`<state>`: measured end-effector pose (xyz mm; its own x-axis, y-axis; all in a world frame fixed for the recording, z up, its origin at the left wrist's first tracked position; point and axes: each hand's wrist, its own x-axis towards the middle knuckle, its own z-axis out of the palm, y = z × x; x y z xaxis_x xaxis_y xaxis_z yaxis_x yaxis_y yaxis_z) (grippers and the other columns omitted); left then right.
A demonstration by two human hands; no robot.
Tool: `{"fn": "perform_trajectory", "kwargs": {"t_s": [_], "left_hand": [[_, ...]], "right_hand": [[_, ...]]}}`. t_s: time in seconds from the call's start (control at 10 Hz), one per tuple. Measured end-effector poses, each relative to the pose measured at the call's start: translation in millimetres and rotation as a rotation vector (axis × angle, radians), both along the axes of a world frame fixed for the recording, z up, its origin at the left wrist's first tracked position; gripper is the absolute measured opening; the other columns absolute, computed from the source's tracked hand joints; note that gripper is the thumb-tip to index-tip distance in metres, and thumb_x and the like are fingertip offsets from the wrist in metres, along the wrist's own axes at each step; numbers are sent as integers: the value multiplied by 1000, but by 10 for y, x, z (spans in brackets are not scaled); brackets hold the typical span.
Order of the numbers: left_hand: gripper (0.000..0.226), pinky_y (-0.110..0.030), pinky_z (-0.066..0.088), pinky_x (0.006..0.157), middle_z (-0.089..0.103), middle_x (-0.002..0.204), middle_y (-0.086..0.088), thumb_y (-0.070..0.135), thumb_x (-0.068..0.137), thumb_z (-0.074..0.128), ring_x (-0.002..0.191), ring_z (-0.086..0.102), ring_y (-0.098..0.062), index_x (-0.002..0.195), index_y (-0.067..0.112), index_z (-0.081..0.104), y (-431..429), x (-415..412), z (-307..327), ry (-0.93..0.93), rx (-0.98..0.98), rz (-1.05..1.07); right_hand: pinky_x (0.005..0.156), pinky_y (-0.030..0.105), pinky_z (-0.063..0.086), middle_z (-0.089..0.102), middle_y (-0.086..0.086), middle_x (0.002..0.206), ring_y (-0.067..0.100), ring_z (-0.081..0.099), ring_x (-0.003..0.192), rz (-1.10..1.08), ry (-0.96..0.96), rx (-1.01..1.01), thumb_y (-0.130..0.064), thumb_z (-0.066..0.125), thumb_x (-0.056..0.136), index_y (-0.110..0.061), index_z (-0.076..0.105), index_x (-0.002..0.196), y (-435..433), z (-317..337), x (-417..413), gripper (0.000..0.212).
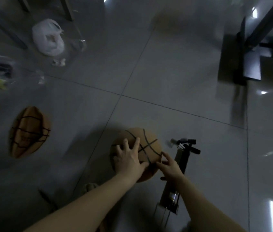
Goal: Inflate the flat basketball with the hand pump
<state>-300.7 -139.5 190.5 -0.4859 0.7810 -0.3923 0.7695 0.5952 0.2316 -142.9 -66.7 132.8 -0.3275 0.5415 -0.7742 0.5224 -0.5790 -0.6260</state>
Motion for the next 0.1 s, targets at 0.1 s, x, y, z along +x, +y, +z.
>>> {"fn": "perform_trajectory", "kwargs": {"t_s": [0.1], "left_hand": [[104, -57, 36, 108, 3, 163, -5, 65, 78, 66, 144, 13, -43, 154, 42, -1, 80, -141, 160, -67, -81, -5]], "right_hand": [[71, 37, 57, 48, 14, 143, 19, 61, 87, -29, -122, 57, -40, 64, 93, -32, 20, 156, 63, 115, 67, 77]]}}
